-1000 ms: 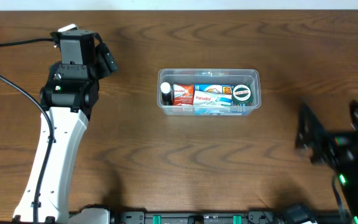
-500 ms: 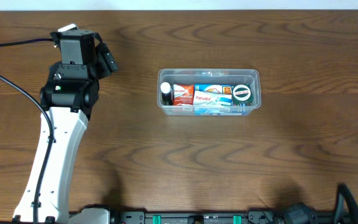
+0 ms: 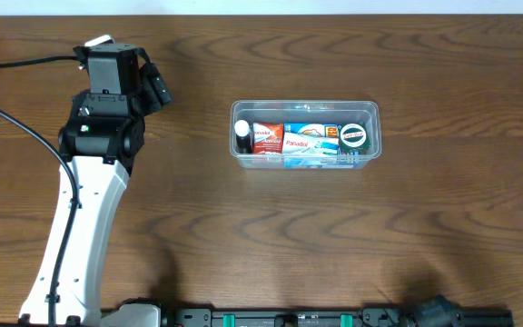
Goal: Pack container
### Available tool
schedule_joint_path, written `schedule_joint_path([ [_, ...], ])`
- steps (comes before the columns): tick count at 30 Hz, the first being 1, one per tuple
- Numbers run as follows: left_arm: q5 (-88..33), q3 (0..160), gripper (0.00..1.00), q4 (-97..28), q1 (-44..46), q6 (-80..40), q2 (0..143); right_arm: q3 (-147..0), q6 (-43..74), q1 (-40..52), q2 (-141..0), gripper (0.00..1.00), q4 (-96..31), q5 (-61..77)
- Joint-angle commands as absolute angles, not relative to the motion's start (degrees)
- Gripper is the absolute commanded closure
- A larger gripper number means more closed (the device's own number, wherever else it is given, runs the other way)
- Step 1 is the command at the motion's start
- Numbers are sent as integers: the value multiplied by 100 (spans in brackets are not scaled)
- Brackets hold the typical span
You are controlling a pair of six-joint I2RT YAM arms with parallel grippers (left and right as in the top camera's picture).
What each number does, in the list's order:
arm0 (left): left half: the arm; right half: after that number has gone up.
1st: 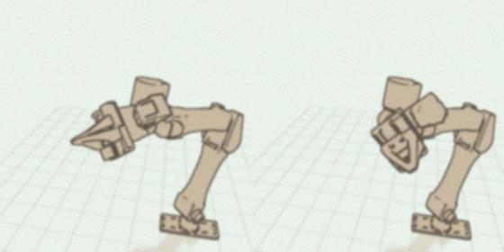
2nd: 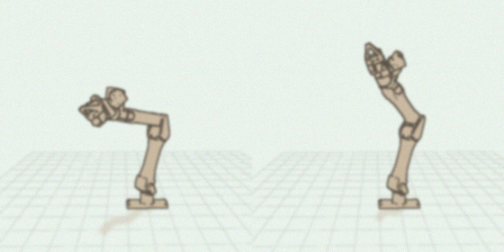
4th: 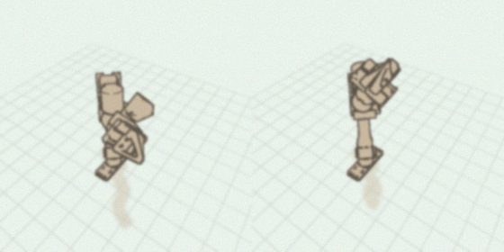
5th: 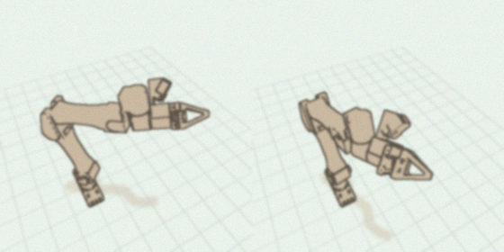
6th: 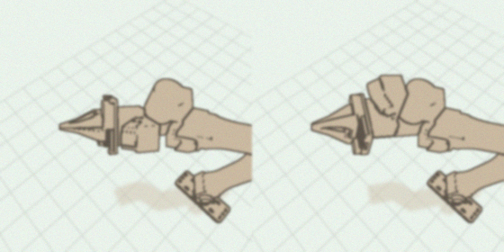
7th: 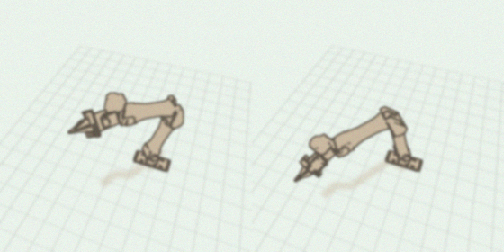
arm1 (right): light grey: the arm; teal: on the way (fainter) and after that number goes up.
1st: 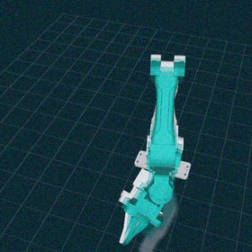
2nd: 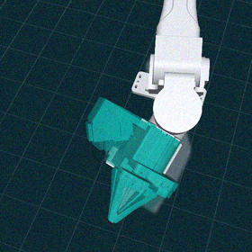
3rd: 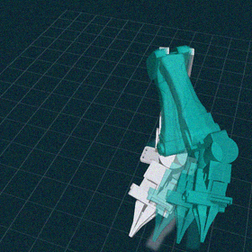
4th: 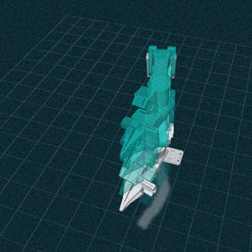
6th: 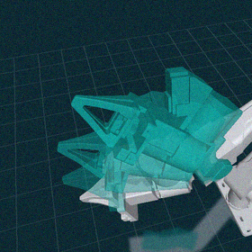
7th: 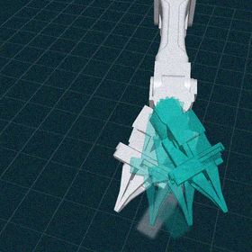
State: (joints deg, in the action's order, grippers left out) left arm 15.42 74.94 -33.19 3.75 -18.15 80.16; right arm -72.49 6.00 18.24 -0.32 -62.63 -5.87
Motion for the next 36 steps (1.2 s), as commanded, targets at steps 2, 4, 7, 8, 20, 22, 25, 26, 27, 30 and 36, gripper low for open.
schedule_joint_path([
  [2,1616,7599,2,-3321,349,-1767,8036,-6956,510,1839,-38,1,-6128,-276],
  [4,1616,7599,2,-3321,349,-1767,8038,-6700,508,1839,-38,1,-5905,-156],
  [7,1616,7599,2,-3321,349,-1767,8036,-6173,515,1839,-38,1,-5356,80],
  [8,1616,7599,2,-3321,349,-1767,8036,-5933,537,1839,-38,1,-5103,189],
  [20,1616,7599,2,-3321,349,-1767,8038,-3170,1494,1839,-40,1,-2840,329],
  [22,1616,7599,2,-3321,349,-1767,8036,-2792,1544,1839,-40,1,-2508,338],
  [25,1616,7599,2,-3321,349,-1767,8036,-2351,1544,1839,-40,1,-2152,351],
  [26,1614,7599,2,-3321,351,-1767,8038,-2206,1542,1839,-40,1,-2067,349],
  [27,1616,7599,2,-3321,349,-1767,8036,-2097,1544,1839,-40,1,-2005,349],
  [30,1616,7599,2,-3321,349,-1767,8038,-1761,1570,1839,-40,1,-1911,349],
  [36,1616,7599,2,-3321,349,-1767,8036,-1192,1632,1839,-40,1,-1444,349],
])
